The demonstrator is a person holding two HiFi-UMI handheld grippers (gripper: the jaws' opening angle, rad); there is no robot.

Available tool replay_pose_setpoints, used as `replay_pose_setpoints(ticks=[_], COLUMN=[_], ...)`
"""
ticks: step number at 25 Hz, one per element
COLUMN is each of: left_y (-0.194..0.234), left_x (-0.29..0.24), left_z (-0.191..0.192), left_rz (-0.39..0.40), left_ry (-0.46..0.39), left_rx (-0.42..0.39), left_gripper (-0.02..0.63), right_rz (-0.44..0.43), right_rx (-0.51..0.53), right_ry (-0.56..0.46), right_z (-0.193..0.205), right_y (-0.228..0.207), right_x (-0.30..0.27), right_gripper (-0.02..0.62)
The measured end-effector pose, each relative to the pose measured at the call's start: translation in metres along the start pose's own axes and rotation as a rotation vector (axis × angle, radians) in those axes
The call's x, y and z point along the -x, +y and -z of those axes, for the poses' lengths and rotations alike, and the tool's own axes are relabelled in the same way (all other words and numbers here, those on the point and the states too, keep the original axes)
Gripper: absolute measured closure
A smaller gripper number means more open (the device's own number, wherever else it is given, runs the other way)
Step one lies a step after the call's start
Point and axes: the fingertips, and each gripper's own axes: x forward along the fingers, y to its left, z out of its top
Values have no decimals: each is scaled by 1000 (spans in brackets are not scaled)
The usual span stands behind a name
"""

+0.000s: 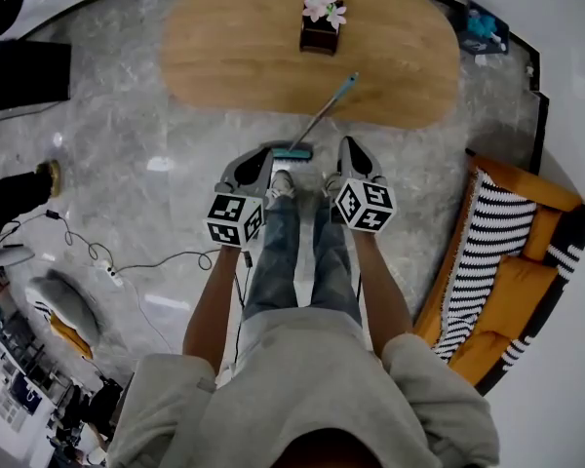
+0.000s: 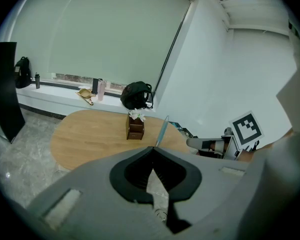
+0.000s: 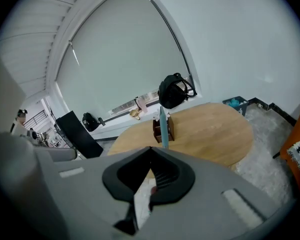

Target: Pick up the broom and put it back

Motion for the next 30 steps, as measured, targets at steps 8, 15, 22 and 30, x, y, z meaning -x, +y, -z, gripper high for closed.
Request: replay_pose_setpoints(ticks=[8, 15, 22, 30], left_y=[13, 27, 49, 62], left_x=[-1, 0, 5, 10], left_z=[8, 17, 28, 34], left_rz=[-11, -21, -45, -54], left_ry=[14, 40, 68, 84], left_rx=[14, 14, 22, 32], left_gripper=[603, 603, 603, 603], right_rz=[10, 65, 115, 137], right_rx=[-115, -125, -144, -120], right_ry=[2, 33, 68, 76], right_z=[16, 22, 36, 35], right_y=[-10, -31, -47, -49], right_x=[-39, -91, -132, -154], right_gripper=[445, 430, 433, 479])
